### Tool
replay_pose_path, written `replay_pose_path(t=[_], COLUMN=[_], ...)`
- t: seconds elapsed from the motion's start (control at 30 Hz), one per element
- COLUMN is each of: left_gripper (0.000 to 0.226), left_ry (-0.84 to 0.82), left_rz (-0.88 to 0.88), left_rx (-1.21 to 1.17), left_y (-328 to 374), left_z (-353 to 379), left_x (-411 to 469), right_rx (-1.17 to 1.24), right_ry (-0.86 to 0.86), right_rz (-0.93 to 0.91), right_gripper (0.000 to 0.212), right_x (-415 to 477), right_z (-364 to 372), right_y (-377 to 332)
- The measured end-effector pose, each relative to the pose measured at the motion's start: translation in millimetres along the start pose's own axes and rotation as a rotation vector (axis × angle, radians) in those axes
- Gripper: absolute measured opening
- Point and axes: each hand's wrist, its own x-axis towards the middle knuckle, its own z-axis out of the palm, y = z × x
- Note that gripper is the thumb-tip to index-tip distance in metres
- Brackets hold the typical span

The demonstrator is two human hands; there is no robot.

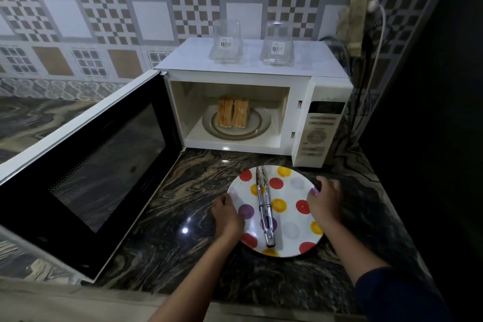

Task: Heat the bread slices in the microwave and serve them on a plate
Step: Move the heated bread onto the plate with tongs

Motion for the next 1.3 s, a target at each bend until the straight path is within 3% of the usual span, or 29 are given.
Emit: replay_pose_path(t=[0.13, 0.3, 0.6, 0.7, 0.8, 0.9, 1.03, 1.17, 1.3], left_gripper=[0.062, 0.061, 0.036, 0.028, 0.036, 0.038, 0.018, 0.011, 0.016], left_ry=[-0.033, -0.082, 0.014, 0.057, -0.023, -0.064, -0.221, -0.290, -0.126], left_rz=[0.069, 0.128, 0.096, 0.047, 0.032, 0.029, -0.014, 0.056, -0.002], left_rx=[-0.053, -0.070, -0.186, -0.356, -0.649, -0.901, -1.288, -1.361, -1.351], left_y=[-9, -16, -16, -6, 11, 28, 38, 43, 49], left_z=[-4, -11, -18, -26, -41, -57, -76, -94, -106], left_x=[-4, -8, -12, -5, 2, 9, 12, 6, 14], right_rx=[0.095, -0.178, -0.141, 0.028, 0.135, 0.214, 0.307, 0.337, 0.297], right_ry=[-0.103, -0.306, -0.401, -0.403, -0.439, -0.498, -0.601, -0.706, -0.770], right_rz=[-0.207, -0.151, -0.159, -0.306, -0.424, -0.428, -0.415, -0.407, -0.436], right_gripper=[0.037, 0.060, 0.037, 0.021, 0.020, 0.022, 0.025, 0.035, 0.045], right_x=[-26, -51, -56, -53, -54, -57, -58, -57, -57], right_z=[16, 42, 42, 32, 21, 10, -9, -26, -34], right_y=[-32, -57, -57, -60, -71, -84, -100, -109, -106])
